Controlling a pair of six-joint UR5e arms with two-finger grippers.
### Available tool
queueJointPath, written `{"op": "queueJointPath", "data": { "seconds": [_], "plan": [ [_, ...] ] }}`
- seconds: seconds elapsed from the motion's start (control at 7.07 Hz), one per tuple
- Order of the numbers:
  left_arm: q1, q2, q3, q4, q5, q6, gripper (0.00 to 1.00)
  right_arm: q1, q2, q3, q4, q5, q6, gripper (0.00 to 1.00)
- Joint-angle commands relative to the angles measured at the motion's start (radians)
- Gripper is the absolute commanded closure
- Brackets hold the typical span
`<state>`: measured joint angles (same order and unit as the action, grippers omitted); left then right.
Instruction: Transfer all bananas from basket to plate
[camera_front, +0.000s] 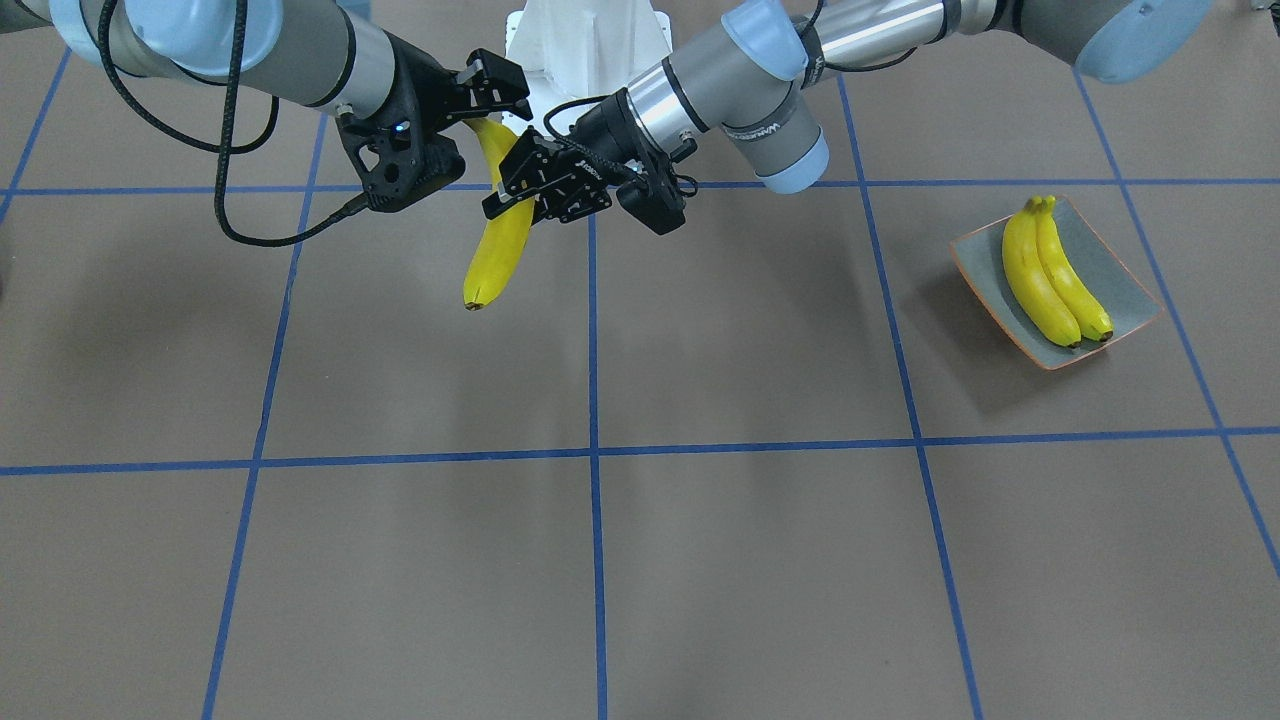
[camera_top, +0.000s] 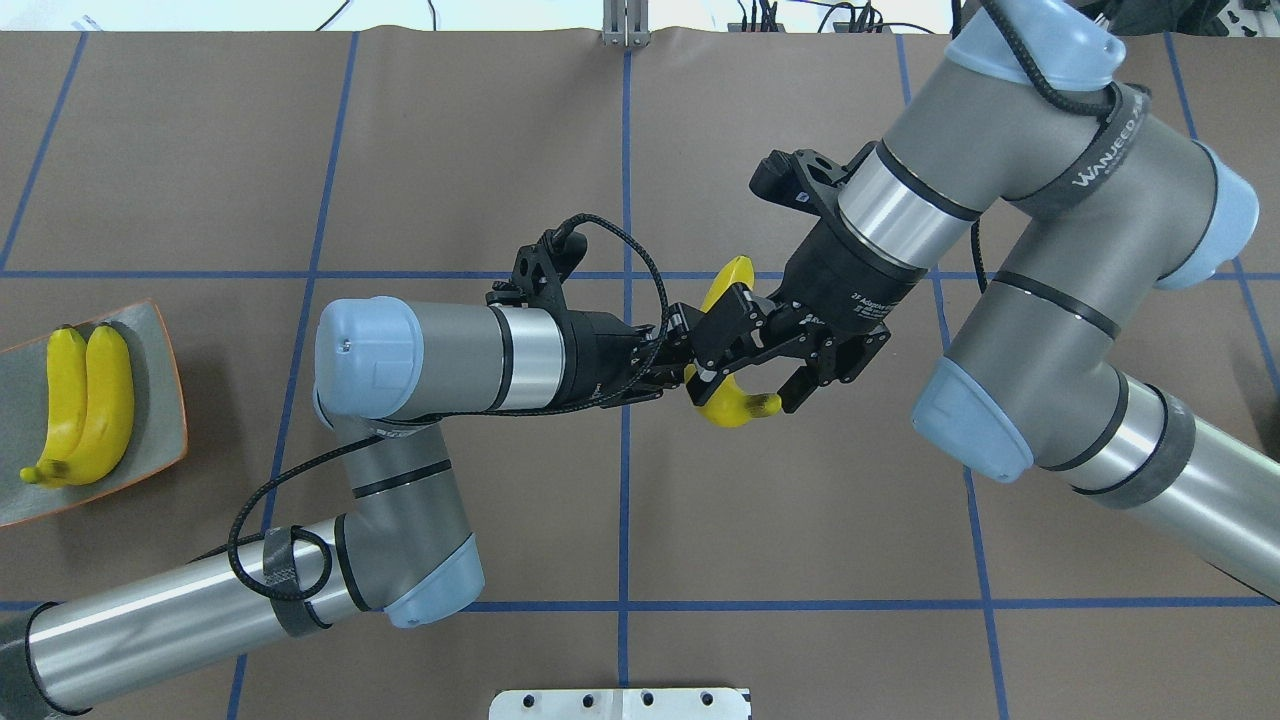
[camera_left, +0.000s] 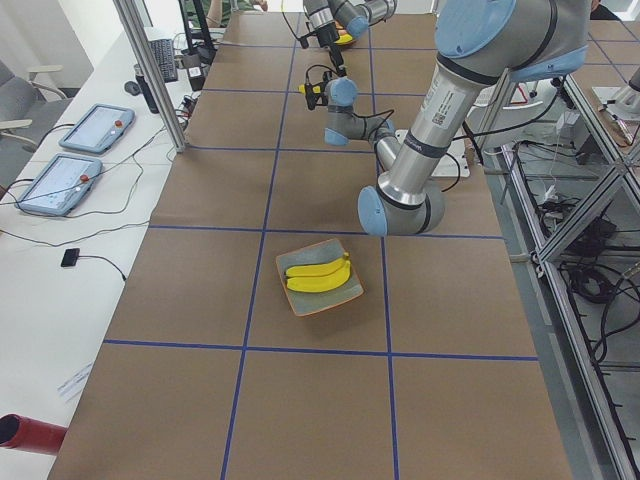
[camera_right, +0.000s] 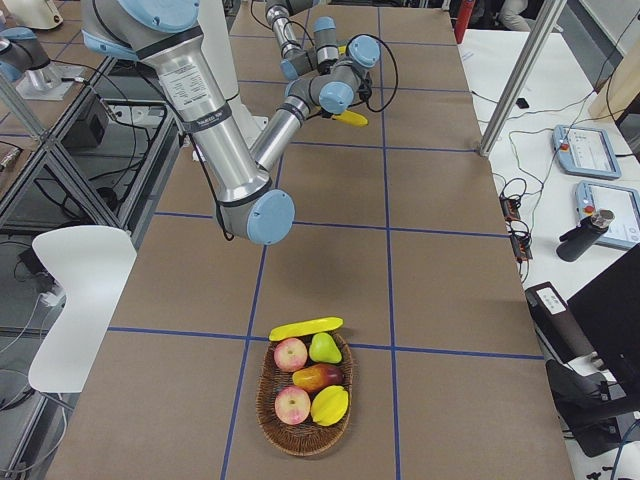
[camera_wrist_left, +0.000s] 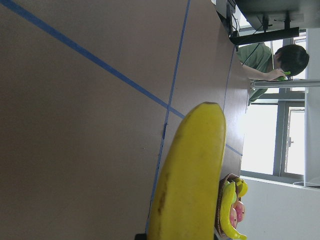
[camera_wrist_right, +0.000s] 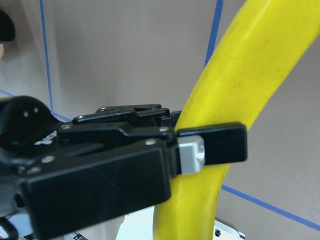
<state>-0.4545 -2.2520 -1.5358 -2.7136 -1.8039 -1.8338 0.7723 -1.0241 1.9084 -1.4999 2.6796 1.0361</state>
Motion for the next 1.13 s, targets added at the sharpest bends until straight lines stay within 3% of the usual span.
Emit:
{"op": "queueJointPath", "data": {
  "seconds": [0.0,0.28,0.57,0.99],
  "plan": [
    [-0.004,0.006,0.003,0.002,-0.014,0.004,1.00,0.056,-0.004,0.001,0.010,0.012,0.030,0.00],
    [-0.032,0.031,-0.012,0.000,-0.012,-0.013,1.00,0.143,-0.023,0.001,0.009,0.011,0.032,0.00],
    [-0.122,0.211,-0.117,0.003,-0.012,-0.106,1.00,0.250,-0.060,-0.005,0.003,-0.003,0.033,0.00],
    [-0.258,0.464,-0.240,0.055,-0.014,-0.105,1.00,0.265,-0.119,-0.017,-0.005,-0.176,0.032,0.00]
  ]
}}
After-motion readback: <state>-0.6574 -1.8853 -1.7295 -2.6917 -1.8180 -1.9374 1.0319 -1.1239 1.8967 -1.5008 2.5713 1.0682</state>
